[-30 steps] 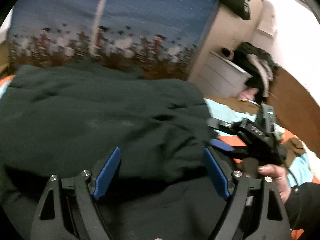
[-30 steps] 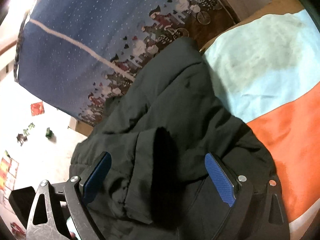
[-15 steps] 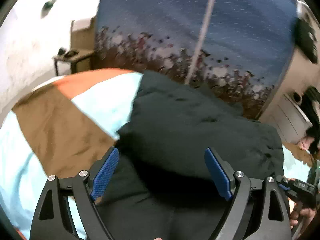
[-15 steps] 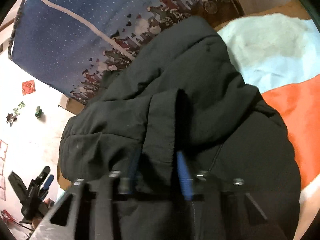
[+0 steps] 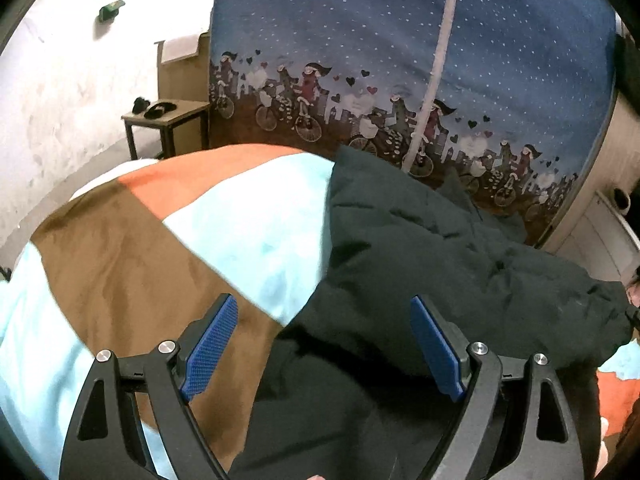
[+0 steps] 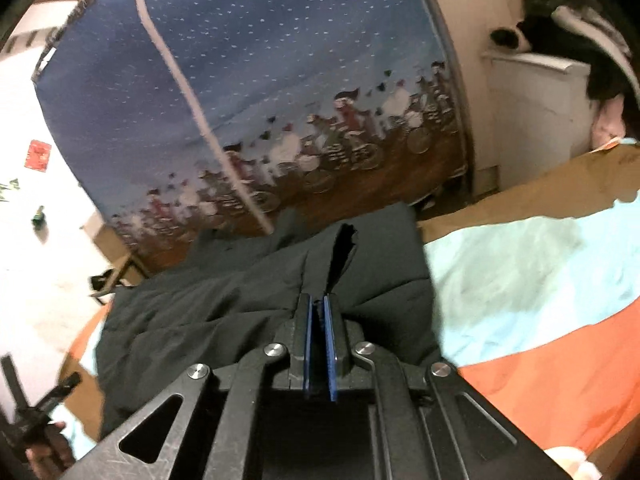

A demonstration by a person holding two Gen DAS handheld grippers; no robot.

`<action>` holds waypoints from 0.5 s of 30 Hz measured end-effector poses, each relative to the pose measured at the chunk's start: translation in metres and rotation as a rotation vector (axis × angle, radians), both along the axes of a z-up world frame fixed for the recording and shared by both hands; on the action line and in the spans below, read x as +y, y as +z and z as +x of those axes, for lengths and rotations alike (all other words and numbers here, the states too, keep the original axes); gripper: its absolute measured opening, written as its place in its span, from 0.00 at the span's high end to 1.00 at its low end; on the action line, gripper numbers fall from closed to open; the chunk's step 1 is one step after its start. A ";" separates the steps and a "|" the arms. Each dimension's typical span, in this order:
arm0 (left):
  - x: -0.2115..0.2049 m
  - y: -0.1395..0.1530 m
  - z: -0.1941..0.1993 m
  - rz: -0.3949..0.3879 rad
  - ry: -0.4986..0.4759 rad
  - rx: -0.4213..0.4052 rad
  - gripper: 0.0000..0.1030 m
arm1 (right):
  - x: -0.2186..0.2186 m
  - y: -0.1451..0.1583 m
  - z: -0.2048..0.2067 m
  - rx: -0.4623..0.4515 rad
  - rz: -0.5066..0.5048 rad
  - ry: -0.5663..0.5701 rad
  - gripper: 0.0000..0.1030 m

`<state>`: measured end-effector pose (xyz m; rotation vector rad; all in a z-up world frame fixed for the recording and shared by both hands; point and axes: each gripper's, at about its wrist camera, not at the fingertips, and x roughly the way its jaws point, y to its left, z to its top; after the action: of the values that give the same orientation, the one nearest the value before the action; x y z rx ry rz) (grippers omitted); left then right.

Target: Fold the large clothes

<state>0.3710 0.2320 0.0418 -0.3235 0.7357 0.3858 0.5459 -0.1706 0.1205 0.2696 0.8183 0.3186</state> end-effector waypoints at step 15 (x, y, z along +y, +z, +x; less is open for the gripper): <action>0.002 -0.058 0.045 0.074 -0.083 0.107 0.18 | 0.046 -0.044 -0.011 -0.129 -0.426 0.054 0.70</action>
<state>0.4158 0.2344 -0.0159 -0.2032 0.8347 0.3524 0.5345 -0.1246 0.0766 -0.1703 0.7466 0.2031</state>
